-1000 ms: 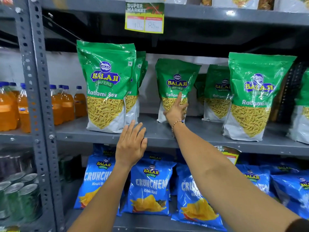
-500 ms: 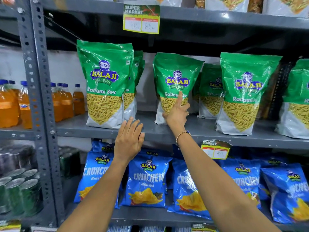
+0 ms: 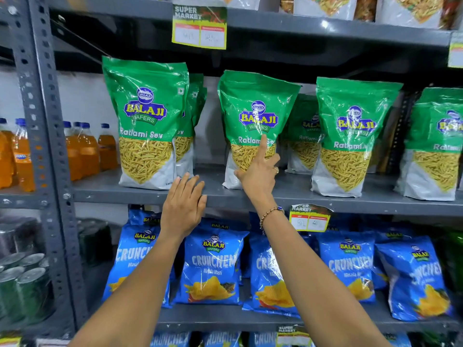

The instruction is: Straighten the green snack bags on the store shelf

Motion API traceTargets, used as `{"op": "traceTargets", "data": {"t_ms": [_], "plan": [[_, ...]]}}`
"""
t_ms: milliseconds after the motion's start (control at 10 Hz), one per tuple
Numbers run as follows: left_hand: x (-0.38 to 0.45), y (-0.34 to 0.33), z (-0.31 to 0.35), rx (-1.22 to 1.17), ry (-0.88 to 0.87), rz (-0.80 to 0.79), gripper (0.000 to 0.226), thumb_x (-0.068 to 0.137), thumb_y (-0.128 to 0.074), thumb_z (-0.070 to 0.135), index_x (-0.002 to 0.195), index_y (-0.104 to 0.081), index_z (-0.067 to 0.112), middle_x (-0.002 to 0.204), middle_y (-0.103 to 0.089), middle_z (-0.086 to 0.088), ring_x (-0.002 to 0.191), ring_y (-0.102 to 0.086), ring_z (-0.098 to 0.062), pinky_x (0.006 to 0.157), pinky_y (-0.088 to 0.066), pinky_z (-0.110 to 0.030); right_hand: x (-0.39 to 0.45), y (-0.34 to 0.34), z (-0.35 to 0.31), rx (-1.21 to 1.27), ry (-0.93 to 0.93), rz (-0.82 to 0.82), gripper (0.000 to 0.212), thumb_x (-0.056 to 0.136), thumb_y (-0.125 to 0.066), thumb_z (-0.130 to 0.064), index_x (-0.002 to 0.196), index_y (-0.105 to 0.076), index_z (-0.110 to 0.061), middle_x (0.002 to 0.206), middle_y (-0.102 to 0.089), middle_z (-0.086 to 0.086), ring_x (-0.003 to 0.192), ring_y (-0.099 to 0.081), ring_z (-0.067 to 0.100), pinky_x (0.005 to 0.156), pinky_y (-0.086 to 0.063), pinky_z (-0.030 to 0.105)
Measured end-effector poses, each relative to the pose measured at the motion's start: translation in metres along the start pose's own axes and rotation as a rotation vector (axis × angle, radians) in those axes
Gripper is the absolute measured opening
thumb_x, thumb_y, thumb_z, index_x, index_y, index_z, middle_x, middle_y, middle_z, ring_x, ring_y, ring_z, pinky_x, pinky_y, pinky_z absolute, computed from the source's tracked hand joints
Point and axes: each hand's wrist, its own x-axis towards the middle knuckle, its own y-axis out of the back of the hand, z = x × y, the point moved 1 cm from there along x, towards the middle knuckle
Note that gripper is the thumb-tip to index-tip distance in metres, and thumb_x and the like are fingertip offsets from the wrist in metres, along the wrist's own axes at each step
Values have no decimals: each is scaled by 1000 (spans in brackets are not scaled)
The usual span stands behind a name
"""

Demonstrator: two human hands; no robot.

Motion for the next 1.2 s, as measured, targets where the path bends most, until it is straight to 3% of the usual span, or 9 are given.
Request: {"op": "traceTargets", "data": {"t_ms": [300,800,1100,1200], "plan": [[0,7,4,-21,20,-61,49,101,-29,32,127,-60,3,136,-57,-16,131,-47,-34,115,-22,-43,-9,6,0,-14,13,12,114,74,-82,-25,152,1,-31,145,-23,28,110,-54,49,91,-48,52],[0,10,4,-29,39,-127,50,101,-28,33,124,-59,2,134,-57,-17,133,-45,-34,115,-25,-45,-18,16,-2,-35,24,22,111,75,-81,-23,151,0,-33,143,-26,27,102,-58,45,86,-50,49],[-1,15,4,-56,41,-197,53,101,-26,35,127,-57,2,136,-54,-20,134,-43,-35,116,-23,-45,-27,23,-5,-35,33,14,108,78,-78,-25,152,1,-31,145,-24,27,107,-55,48,89,-48,50],[2,16,6,-93,81,-209,57,99,-22,37,133,-53,2,141,-50,-20,137,-39,-34,118,-19,-45,-33,31,-7,-27,32,-45,107,82,-74,-28,153,6,-29,150,-15,28,122,-46,51,99,-45,53]]}}
